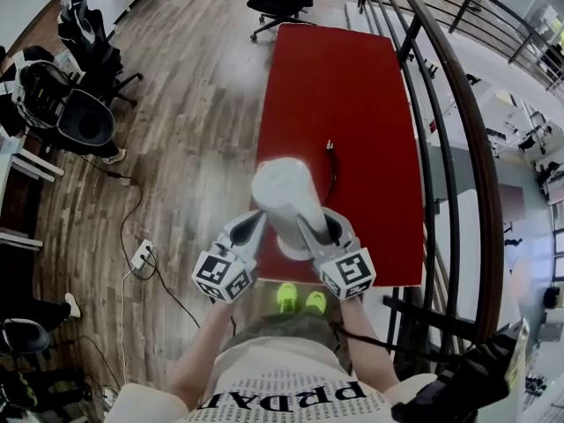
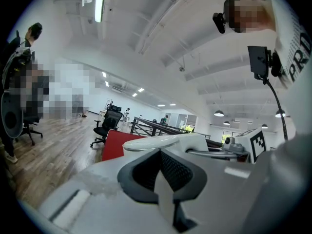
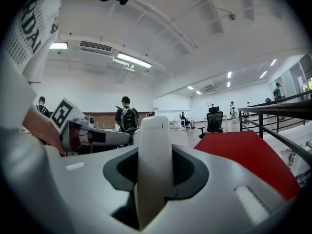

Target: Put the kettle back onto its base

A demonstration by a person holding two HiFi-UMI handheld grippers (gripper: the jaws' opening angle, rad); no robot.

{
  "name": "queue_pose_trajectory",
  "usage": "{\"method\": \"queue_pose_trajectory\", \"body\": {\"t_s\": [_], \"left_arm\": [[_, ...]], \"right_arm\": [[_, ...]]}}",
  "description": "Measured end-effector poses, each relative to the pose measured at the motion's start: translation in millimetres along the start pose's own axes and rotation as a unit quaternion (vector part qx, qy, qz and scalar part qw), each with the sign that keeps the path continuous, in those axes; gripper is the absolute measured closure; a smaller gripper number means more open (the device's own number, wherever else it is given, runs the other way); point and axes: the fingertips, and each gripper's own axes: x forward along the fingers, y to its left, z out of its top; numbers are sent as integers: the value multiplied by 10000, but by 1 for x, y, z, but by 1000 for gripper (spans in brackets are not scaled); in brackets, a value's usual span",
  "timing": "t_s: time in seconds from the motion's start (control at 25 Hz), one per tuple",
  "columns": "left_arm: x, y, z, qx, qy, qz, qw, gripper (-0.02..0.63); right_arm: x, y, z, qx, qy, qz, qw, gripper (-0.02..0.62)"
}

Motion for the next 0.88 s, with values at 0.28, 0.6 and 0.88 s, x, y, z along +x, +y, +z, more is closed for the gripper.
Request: {"method": "queue_pose_trajectory", "body": {"t_s": [0.28,0.6,0.88], "left_arm": [[-3,-6,-9,-24,92,-43,9999,611],[-6,-15,-20,-98,140,-121,9998,611],[-6,-29,-26,-172,160,-245,9994,611]], "right_arm": [[-14,-5,-13,193,-281,-203,9992,473],[-34,6,-30,7,-201,-308,9993,471],[-44,10,-34,-174,16,-268,9995,472]]}}
